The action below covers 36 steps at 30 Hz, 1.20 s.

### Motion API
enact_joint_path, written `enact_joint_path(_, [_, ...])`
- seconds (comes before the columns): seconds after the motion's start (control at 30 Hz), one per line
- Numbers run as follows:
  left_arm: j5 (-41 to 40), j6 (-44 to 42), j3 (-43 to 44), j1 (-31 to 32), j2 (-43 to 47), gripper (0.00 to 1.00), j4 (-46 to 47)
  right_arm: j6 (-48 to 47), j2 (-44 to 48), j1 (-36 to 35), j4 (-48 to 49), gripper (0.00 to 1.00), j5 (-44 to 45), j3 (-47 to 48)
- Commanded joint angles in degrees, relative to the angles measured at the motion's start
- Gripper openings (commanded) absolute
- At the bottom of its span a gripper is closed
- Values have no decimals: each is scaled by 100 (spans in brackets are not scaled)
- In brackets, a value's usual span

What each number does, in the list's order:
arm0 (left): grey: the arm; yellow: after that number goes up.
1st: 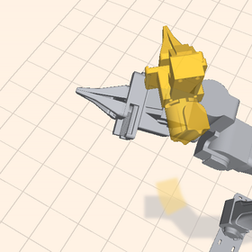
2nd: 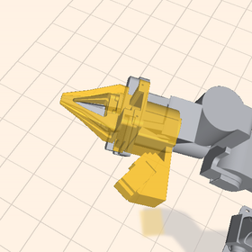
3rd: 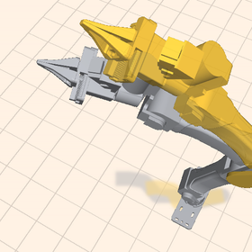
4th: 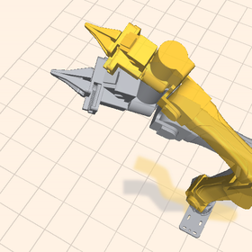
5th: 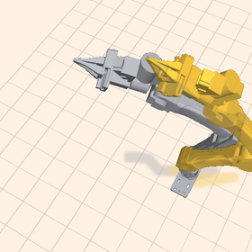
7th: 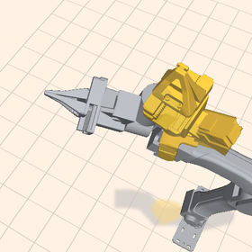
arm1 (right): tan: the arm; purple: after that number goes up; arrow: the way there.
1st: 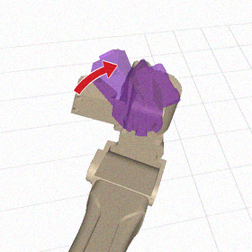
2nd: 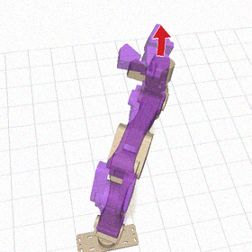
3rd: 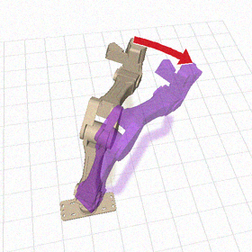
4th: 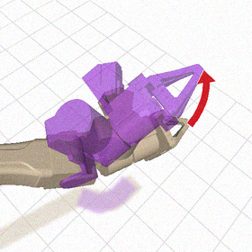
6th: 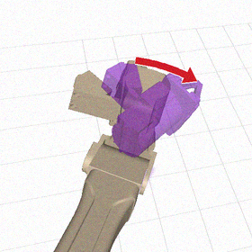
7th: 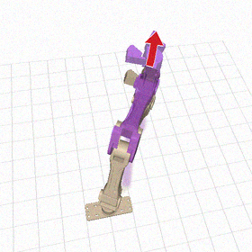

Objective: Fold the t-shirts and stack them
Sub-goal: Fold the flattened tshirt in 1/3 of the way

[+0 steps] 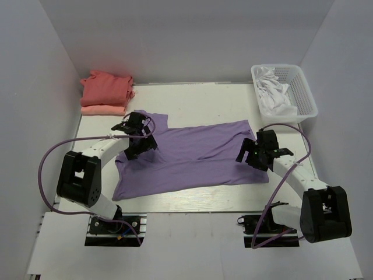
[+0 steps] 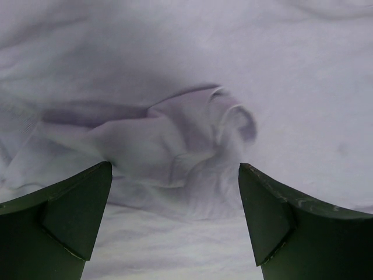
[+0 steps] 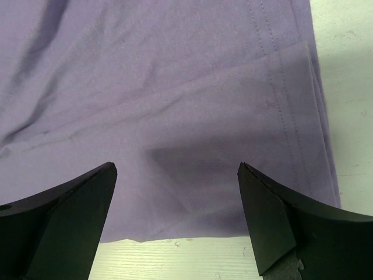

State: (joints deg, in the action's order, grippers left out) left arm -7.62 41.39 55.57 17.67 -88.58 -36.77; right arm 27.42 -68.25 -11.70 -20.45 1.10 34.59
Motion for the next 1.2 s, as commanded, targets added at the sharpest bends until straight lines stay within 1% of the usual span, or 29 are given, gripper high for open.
enact_joint_path(0.0, [207,80,-99,26,121,99,460,-44,4,19,164,90,-49,4])
enact_joint_path(0.1, [208,142,-99,-26,121,99,566,-9,48,10,182,90,21,-5])
enact_joint_path(0.23, [-29,255,-152,-27,174,99,619,-35,75,19,138,90,100,4])
enact_joint_path(0.33, [-152,256,-152,-27,227,94,672,-79,57,10,102,90,162,13])
enact_joint_path(0.37, [-300,256,-152,-27,227,94,672,-79,57,10,94,90,171,13])
enact_joint_path(0.4, [-302,160,-152,-27,227,85,672,-79,57,10,85,90,197,4])
enact_joint_path(0.43, [-371,98,-152,-27,157,82,611,-88,31,-7,76,90,206,4])
enact_joint_path(0.47, [-424,-7,-152,-27,104,77,610,-96,31,1,85,90,215,-5])
enact_joint_path(0.5, [-425,-77,-152,-27,8,63,549,-96,31,1,93,90,224,-13])
enact_joint_path(0.57, [-425,-130,-152,-27,-98,55,496,-96,-4,19,50,90,215,-14])
enact_joint_path(0.6, [-425,-131,-152,-27,-151,44,435,-88,-13,19,67,90,215,-14])
enact_joint_path(0.67, [-372,-79,-204,-27,-151,31,434,-70,-39,10,58,90,180,-14])
enact_joint_path(0.7, [-372,-78,-205,-27,-99,18,486,-79,-39,10,84,90,162,-14])
enact_joint_path(0.77, [-372,-78,-257,-27,-38,8,539,-70,-39,10,85,90,162,-5])
enact_joint_path(0.8, [-372,-26,-257,-27,-37,0,540,-79,-39,10,76,90,162,-5])
enact_joint_path(0.9, [-460,27,-152,-27,16,0,312,-88,-57,10,67,90,154,-13])
enact_joint_path(0.97, [-644,176,-100,-27,85,0,224,-79,-66,19,67,90,197,-22])
enact_joint_path(1.1, [-714,632,-46,-97,148,0,65,-96,-92,1,76,90,215,-57])
enact_joint_path(1.17, [-715,712,76,-97,148,0,-5,-96,-66,1,67,90,206,-66])
